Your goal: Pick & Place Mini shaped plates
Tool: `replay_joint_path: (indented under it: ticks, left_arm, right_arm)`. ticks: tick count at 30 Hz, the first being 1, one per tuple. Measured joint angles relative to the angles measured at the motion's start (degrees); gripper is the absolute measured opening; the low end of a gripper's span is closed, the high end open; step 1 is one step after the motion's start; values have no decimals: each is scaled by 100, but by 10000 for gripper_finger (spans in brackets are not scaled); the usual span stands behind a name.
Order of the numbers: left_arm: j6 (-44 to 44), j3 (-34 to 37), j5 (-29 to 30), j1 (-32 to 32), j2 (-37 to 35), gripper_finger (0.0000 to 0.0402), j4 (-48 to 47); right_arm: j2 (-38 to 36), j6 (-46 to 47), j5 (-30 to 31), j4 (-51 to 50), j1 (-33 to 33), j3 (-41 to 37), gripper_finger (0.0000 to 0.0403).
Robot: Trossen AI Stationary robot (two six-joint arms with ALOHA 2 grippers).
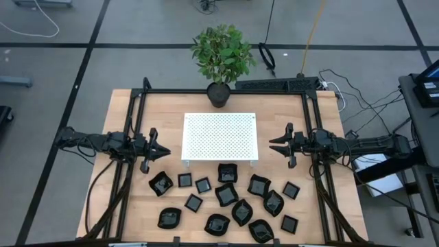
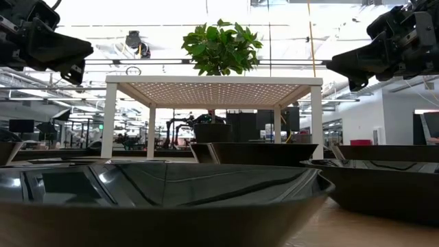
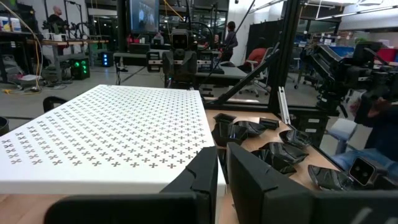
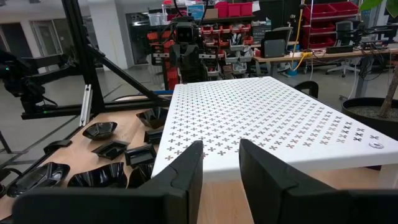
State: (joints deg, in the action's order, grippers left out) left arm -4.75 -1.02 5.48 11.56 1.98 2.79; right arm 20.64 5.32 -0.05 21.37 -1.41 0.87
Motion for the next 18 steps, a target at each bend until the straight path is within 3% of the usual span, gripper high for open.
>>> replay_joint_path:
  ticks: [11,18]
  left_arm:
    - [0,0,0,-1,0,37,0]
    - [0,0,0,0,-1,37,2]
  right_arm:
    - [-4,138,0,356,0,-1,93]
    - [-1,760,8,784,2,-1,93]
